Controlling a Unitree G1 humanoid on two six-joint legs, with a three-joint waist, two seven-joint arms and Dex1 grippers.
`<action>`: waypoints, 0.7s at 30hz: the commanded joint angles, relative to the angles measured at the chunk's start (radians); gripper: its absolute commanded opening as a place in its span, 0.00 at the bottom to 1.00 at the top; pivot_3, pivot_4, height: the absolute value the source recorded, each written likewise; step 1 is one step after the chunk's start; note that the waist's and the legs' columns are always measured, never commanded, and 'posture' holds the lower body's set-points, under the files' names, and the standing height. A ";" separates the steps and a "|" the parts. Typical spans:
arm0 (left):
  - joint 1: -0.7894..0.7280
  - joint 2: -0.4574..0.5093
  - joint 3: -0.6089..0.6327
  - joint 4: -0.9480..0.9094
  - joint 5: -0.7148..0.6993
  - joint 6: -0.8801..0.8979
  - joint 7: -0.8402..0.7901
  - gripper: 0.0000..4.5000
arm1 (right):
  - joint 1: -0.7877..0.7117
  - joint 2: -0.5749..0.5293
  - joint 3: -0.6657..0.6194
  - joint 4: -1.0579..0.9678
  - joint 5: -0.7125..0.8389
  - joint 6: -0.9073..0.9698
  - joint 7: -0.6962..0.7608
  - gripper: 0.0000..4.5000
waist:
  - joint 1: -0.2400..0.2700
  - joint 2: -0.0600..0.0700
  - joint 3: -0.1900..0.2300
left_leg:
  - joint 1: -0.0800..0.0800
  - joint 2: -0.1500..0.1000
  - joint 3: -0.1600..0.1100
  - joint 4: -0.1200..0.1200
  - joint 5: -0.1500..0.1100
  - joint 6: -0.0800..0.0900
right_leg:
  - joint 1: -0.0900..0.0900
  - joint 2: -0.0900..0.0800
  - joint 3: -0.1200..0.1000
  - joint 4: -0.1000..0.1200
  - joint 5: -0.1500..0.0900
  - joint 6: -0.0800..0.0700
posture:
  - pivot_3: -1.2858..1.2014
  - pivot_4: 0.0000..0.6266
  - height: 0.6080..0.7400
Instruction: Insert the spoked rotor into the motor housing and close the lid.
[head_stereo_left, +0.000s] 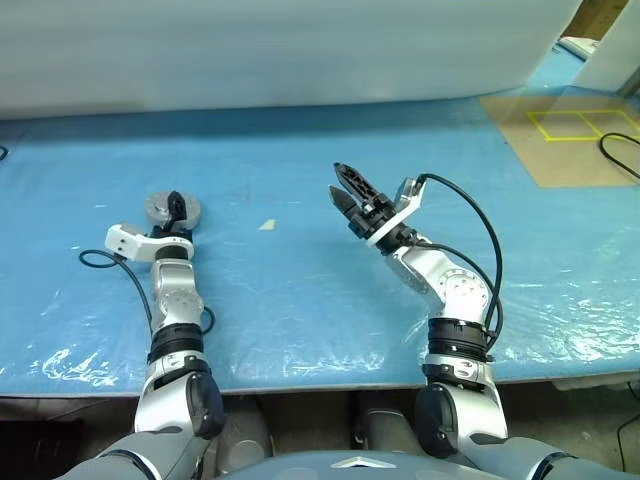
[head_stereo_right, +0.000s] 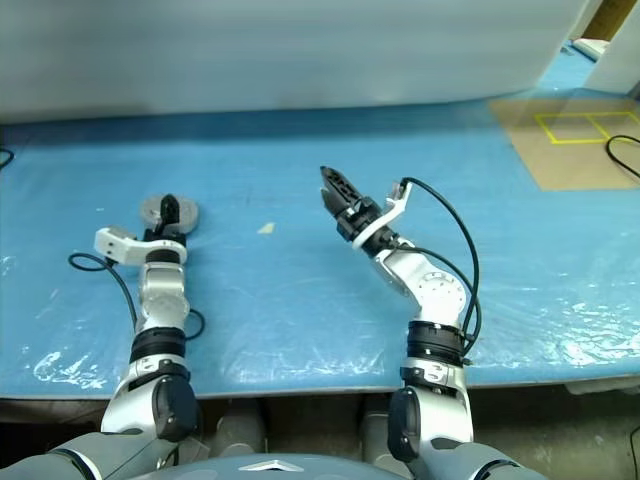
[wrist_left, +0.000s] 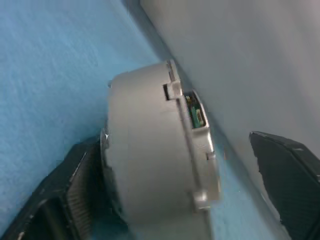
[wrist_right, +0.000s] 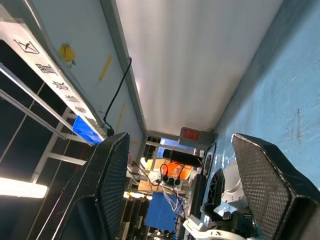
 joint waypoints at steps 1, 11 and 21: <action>0.018 0.050 0.049 0.049 0.064 -0.105 0.084 1.00 | 0.004 -0.007 0.017 -0.045 -0.002 -0.002 0.021 0.76 | -0.007 0.000 0.000 | 0.000 0.000 0.000 0.000 0.000 0.000 | 0.000 0.000 0.000 0.000 0.000 0.000 | 0.52 0.24 1.00; 0.055 0.136 -0.082 0.003 0.291 -0.268 0.059 1.00 | 0.050 -0.073 0.208 -0.117 -0.333 -0.170 0.163 0.76 | 0.024 -0.002 0.000 | -0.002 0.000 -0.002 0.000 0.000 0.000 | -0.002 0.000 -0.003 -0.002 0.000 0.000 | 0.52 0.24 1.00; 0.207 0.225 -0.320 -0.322 0.158 -0.023 -0.576 1.00 | 0.133 -0.255 0.527 -0.159 -0.862 -0.596 0.456 0.76 | 0.021 -0.004 0.001 | -0.002 0.000 0.000 0.000 0.000 0.000 | -0.004 -0.001 -0.002 -0.001 -0.001 -0.001 | 0.52 0.24 1.00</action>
